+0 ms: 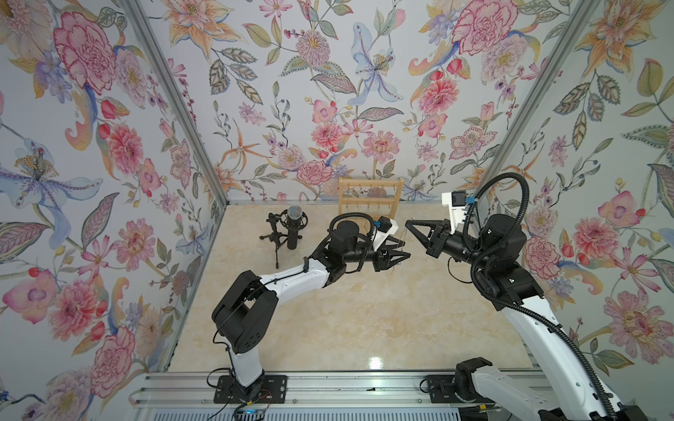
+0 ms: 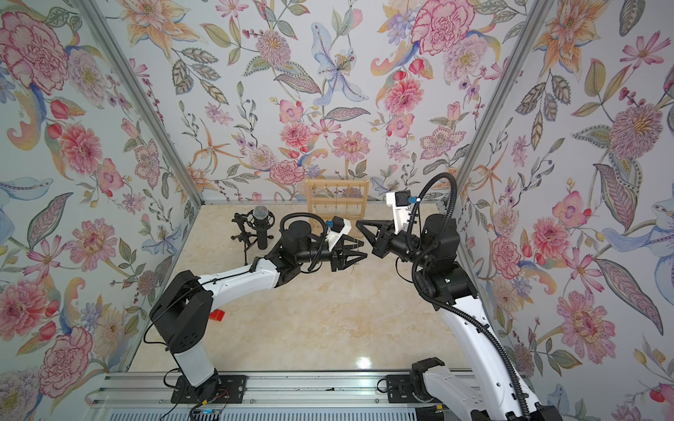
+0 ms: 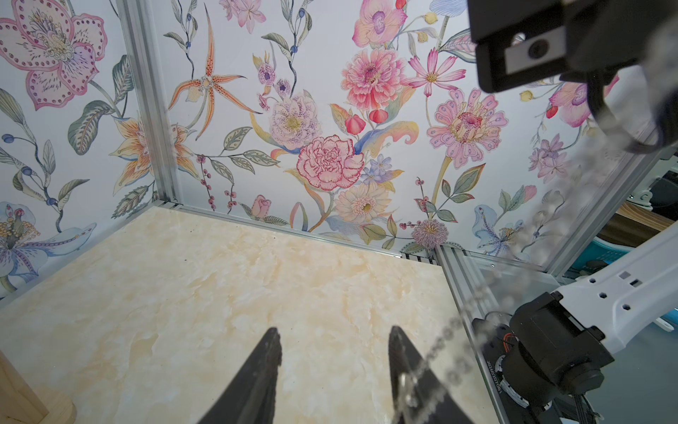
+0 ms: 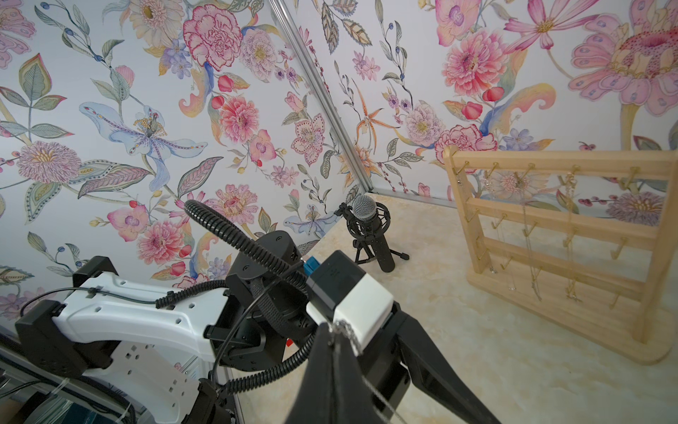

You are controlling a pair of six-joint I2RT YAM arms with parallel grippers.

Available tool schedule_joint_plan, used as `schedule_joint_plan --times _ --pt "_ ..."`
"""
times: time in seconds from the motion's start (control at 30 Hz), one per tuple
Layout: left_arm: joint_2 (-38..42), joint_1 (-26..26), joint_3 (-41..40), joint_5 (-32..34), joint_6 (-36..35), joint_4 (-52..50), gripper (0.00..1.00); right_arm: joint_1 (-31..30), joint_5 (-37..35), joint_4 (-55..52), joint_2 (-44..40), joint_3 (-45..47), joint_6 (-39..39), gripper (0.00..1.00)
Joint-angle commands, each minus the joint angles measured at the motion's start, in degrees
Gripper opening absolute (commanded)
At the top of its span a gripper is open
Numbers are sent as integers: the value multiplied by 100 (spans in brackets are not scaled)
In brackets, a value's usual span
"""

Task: Take the necklace off the jewelry display stand
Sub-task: Place the necklace at the center of the board.

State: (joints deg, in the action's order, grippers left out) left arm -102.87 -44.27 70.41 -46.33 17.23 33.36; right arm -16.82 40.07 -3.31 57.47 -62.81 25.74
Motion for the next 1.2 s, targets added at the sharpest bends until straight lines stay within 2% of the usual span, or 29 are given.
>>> schedule_joint_plan --times 0.0,0.27,0.63,0.97,1.17 --pt "-67 -105 -64 -142 8 203 42 -40 1 -39 -34 49 -98 0" --pt "-74 -100 -85 -131 8 177 16 -40 -17 -47 -21 71 -125 0" --pt "55 -99 -315 15 25 185 0 -45 -55 -47 -43 110 -135 0" --pt "304 -99 -549 236 78 168 0 -118 -91 -47 -8 176 -200 0" --pt "633 -99 -852 587 216 -1 0 -310 -215 -50 57 232 -326 0"
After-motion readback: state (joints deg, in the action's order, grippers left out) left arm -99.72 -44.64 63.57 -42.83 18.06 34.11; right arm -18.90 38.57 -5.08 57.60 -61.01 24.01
